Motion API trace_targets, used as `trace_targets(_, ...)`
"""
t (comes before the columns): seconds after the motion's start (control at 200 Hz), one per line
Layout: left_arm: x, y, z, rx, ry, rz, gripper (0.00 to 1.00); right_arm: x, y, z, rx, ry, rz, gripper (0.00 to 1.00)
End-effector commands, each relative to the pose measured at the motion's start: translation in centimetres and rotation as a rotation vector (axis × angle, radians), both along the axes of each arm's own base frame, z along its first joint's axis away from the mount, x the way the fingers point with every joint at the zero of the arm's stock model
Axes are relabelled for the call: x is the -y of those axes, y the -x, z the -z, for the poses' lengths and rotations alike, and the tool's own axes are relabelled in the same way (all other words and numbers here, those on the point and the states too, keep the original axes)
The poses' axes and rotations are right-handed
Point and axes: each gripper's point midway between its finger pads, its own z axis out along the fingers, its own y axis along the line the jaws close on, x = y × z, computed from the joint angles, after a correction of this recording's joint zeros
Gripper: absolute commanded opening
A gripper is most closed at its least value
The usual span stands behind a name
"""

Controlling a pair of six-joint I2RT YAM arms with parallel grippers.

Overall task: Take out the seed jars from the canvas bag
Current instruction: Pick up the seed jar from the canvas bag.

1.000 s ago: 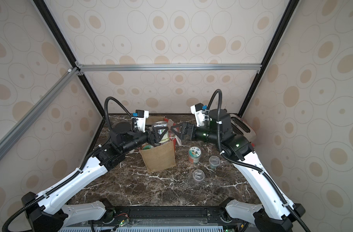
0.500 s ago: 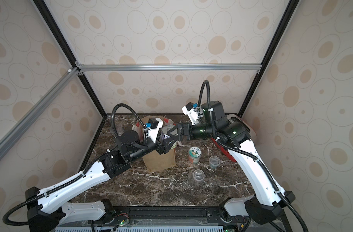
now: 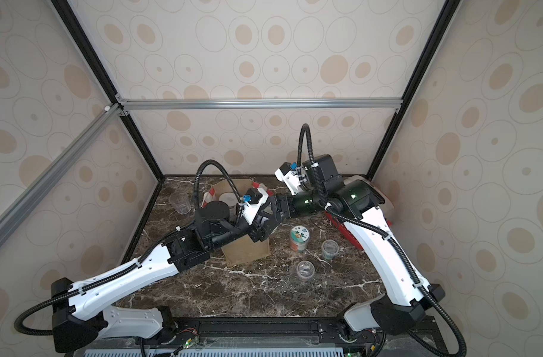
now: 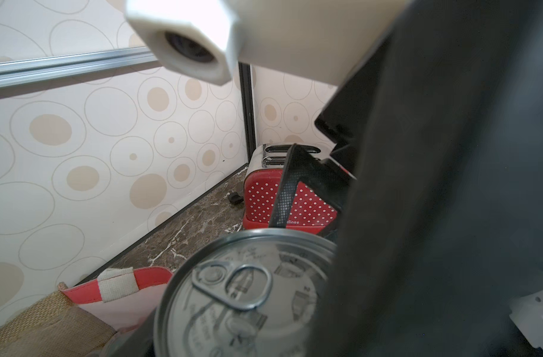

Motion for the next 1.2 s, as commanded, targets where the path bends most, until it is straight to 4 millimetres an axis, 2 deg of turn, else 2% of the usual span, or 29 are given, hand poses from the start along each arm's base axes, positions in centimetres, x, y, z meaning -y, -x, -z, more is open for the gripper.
trace_targets(0.0, 0.2, 0.5, -3.5, 0.076, 0.045, 0.011, 0.6, -0.1, 0.9, 0.4, -0.011, 0.027, -0.04, 0.89)
trace_targets(0.18, 0.5, 0.6, -3.4, 0.079, 0.039, 0.017, 0.6, -0.4, 0.9, 1.4, -0.032, 0.063, -0.052, 0.83)
trace_targets(0.31, 0.6, 0.5, -3.3, 0.078, 0.045, 0.012, 0.63, -0.6, 0.6, 1.4, -0.026, 0.062, -0.045, 0.68)
trace_targets(0.35, 0.6, 0.3, -3.3, 0.077, 0.048, 0.004, 0.64, -0.5, 0.5, 1.4, -0.021, 0.058, -0.037, 0.67)
trace_targets(0.405, 0.4, 0.1, -3.3, 0.069, 0.057, -0.013, 0.71, -0.4, 0.3, 1.3, -0.009, 0.056, -0.022, 0.67)
trace_targets(0.51, -0.5, -0.5, -3.4, 0.052, 0.082, -0.074, 0.97, 0.2, -0.4, 1.6, 0.017, 0.078, 0.029, 0.67)
trace_targets(0.575, -1.2, -0.6, -3.5, 0.044, 0.098, -0.102, 0.98, 0.8, -1.0, 1.9, 0.033, 0.099, 0.075, 0.67)
trace_targets(0.785, -4.6, -0.9, -4.4, 0.006, 0.148, -0.228, 0.98, 4.3, -4.5, 4.0, 0.085, 0.221, 0.256, 0.66)
trace_targets(0.94, -7.5, -1.9, -3.9, -0.064, 0.132, -0.348, 0.98, 7.9, -8.2, 7.6, 0.114, 0.377, 0.407, 0.66)
trace_targets(1.045, -9.3, -3.9, -2.8, -0.148, 0.098, -0.427, 0.98, 10.0, -10.7, 10.3, 0.121, 0.454, 0.49, 0.66)
trace_targets(1.195, -11.4, -7.7, 0.3, -0.316, 0.019, -0.525, 0.98, 12.2, -14.2, 12.9, 0.146, 0.533, 0.574, 0.65)
